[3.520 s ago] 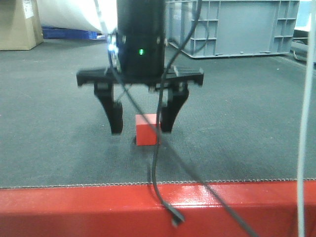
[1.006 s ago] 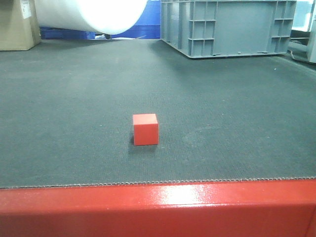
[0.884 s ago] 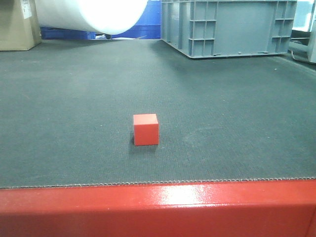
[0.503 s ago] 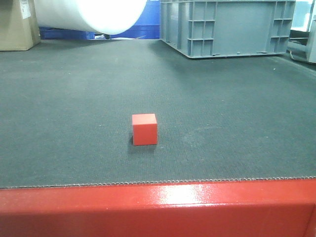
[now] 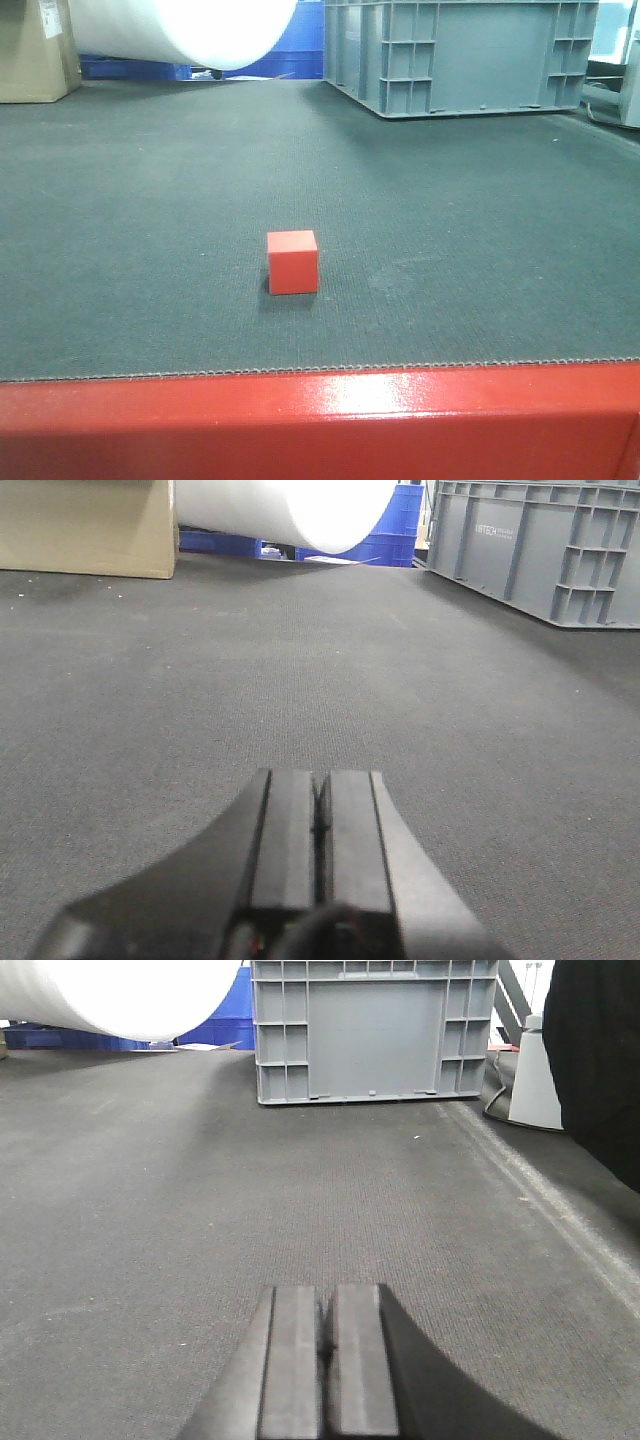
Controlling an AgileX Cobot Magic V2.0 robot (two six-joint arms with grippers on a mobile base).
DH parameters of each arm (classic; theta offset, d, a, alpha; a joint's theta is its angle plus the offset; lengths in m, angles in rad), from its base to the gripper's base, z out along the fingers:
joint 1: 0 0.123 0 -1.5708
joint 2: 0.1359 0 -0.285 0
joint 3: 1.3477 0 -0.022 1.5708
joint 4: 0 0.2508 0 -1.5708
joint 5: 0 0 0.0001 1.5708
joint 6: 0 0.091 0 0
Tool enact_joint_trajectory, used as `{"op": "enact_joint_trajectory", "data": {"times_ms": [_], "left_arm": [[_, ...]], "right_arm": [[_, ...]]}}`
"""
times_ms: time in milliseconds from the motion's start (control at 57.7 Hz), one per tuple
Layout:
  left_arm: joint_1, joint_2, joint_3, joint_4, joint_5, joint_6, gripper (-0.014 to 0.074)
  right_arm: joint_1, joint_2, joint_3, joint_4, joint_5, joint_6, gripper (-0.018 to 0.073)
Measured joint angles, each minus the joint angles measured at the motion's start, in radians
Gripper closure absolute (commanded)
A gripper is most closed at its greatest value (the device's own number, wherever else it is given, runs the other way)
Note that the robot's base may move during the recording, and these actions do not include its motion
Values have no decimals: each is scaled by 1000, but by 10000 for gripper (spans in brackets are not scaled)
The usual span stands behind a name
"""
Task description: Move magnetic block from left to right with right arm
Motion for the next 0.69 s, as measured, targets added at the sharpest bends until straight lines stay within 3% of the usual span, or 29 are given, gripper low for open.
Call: {"op": "enact_joint_trajectory", "data": {"times_ms": [694], "left_arm": [[0,0,0,0,0,0,722]], "right_arm": [[0,0,0,0,-2,-2,525]]}}
